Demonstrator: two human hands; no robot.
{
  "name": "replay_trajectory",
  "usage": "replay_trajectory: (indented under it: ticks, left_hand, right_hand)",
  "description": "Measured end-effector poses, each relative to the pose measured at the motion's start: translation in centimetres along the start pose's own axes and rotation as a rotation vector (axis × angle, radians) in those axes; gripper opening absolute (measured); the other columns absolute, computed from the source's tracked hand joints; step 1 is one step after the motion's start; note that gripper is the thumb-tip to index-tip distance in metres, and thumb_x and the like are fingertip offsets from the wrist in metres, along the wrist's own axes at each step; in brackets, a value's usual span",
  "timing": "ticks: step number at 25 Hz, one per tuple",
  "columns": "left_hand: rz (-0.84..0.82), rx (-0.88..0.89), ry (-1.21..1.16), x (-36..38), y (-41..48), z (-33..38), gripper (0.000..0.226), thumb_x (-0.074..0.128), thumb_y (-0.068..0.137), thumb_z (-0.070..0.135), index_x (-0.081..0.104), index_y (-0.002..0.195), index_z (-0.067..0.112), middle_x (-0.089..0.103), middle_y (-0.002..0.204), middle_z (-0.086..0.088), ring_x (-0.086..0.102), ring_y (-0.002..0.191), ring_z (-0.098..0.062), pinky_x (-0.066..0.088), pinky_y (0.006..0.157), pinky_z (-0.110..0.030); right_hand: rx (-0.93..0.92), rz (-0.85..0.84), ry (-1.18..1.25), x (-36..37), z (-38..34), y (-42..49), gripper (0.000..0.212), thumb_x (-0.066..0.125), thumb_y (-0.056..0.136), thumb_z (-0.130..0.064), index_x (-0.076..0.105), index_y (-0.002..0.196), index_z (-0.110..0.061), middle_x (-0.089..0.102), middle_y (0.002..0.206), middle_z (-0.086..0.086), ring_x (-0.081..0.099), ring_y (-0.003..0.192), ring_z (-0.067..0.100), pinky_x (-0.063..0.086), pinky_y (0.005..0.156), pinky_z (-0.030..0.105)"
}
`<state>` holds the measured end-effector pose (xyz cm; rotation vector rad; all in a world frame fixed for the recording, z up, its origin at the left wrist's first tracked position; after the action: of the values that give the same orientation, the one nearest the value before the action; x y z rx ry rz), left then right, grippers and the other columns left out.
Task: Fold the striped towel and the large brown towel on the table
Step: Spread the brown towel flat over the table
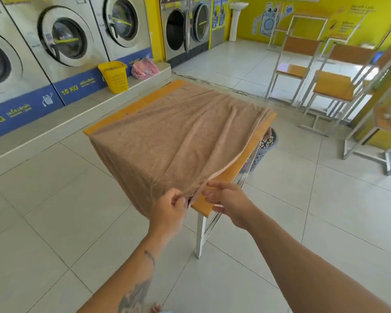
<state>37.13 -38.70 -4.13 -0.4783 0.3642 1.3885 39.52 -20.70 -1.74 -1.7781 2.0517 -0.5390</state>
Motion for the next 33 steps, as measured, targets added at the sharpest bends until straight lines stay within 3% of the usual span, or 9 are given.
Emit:
replay_trajectory:
  ticks: [2,5,9,13,16,20,25,31,33]
  left_hand:
    - [-0.017,0.071,0.027,-1.8,0.5,1.4,0.017,0.057,0.094,0.015,0.067,0.081,0.022,0.067,0.074,0.007,0.059,0.070,0.000,0.043,0.057,-0.011]
    - [-0.039,0.162,0.044,-3.5,2.0,3.1,0.016,0.061,0.093,0.019,0.068,0.080,0.026,0.068,0.074,0.010,0.060,0.071,0.000,0.042,0.059,-0.011]
    - [-0.096,0.209,0.063,-4.4,4.0,3.9,0.017,0.064,0.092,0.019,0.067,0.079,0.029,0.066,0.073,0.010,0.059,0.070,0.002,0.041,0.062,-0.007]
    - [-0.141,0.170,0.180,-4.5,5.1,2.0,0.011,0.063,0.092,0.022,0.066,0.083,0.027,0.066,0.078,0.013,0.057,0.071,0.000,0.039,0.062,-0.011]
    - [-0.266,0.084,0.298,-3.1,4.8,-1.1,0.010,0.062,0.092,0.022,0.064,0.089,0.031,0.065,0.088,0.015,0.059,0.084,-0.005,0.045,0.071,-0.020]
    - [-0.405,-0.020,0.290,-0.7,2.8,-4.1,0.018,0.057,0.094,0.016,0.062,0.102,0.032,0.065,0.090,0.007,0.060,0.086,-0.006,0.046,0.069,-0.020]
    - [-0.405,-0.064,0.279,-0.2,1.9,-4.8,0.024,0.050,0.093,0.014,0.064,0.099,0.032,0.067,0.083,0.011,0.062,0.083,-0.006,0.049,0.072,-0.022]
    - [-0.318,-0.070,0.251,-1.2,2.6,-2.4,0.022,0.048,0.096,0.016,0.064,0.101,0.029,0.067,0.087,0.009,0.063,0.081,-0.006,0.045,0.061,-0.018]
    - [-0.290,-0.048,0.225,-1.6,2.9,-1.1,0.020,0.049,0.096,0.016,0.064,0.102,0.027,0.066,0.088,0.007,0.062,0.080,-0.007,0.044,0.061,-0.018]
  right_hand:
    - [0.003,-0.041,-0.179,1.0,0.4,-0.2,0.048,0.056,0.083,0.005,0.060,0.127,-0.015,0.066,0.119,0.004,0.060,0.110,0.020,0.052,0.091,0.039]
    - [0.000,-0.097,-0.344,3.1,1.0,0.5,0.053,0.060,0.085,-0.003,0.055,0.135,-0.019,0.058,0.126,0.004,0.055,0.116,0.023,0.048,0.098,0.038]
    - [-0.049,-0.052,-0.385,5.7,2.3,1.9,0.017,0.061,0.079,-0.020,0.074,0.089,-0.023,0.072,0.103,0.002,0.064,0.103,0.022,0.052,0.095,0.044]
    - [0.011,-0.037,-0.394,6.1,3.8,1.9,0.015,0.052,0.073,-0.013,0.066,0.068,-0.012,0.070,0.081,0.013,0.066,0.085,0.025,0.056,0.084,0.048]
    - [0.205,-0.186,-0.591,4.8,4.3,1.1,0.020,0.044,0.084,-0.008,0.064,0.082,-0.007,0.070,0.079,0.009,0.068,0.069,0.018,0.052,0.060,0.025]
    - [0.306,-0.076,-0.756,2.0,4.7,1.2,0.014,0.050,0.088,-0.012,0.057,0.076,-0.010,0.072,0.086,0.010,0.074,0.087,0.025,0.050,0.059,0.026]
    - [0.275,0.058,-0.720,-1.0,3.8,0.9,0.015,0.042,0.081,-0.004,0.056,0.076,-0.008,0.062,0.071,0.009,0.059,0.064,0.024,0.032,0.043,0.022]
    - [0.163,0.085,-0.623,-1.8,3.3,1.2,0.034,0.051,0.086,-0.013,0.055,0.119,-0.016,0.055,0.107,0.005,0.055,0.101,0.024,0.044,0.074,0.030]
    - [0.105,0.060,-0.627,-1.6,2.5,1.5,0.040,0.050,0.087,-0.013,0.053,0.126,-0.018,0.055,0.113,0.006,0.054,0.102,0.022,0.045,0.075,0.030]
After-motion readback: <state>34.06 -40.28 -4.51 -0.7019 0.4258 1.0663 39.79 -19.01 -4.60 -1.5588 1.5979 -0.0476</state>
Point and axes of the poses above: each hand's wrist, its own y-axis towards the middle knuckle, its own x-axis out of the palm, z = x × y, the point moved 2 cm from there along y, towards the middle knuckle
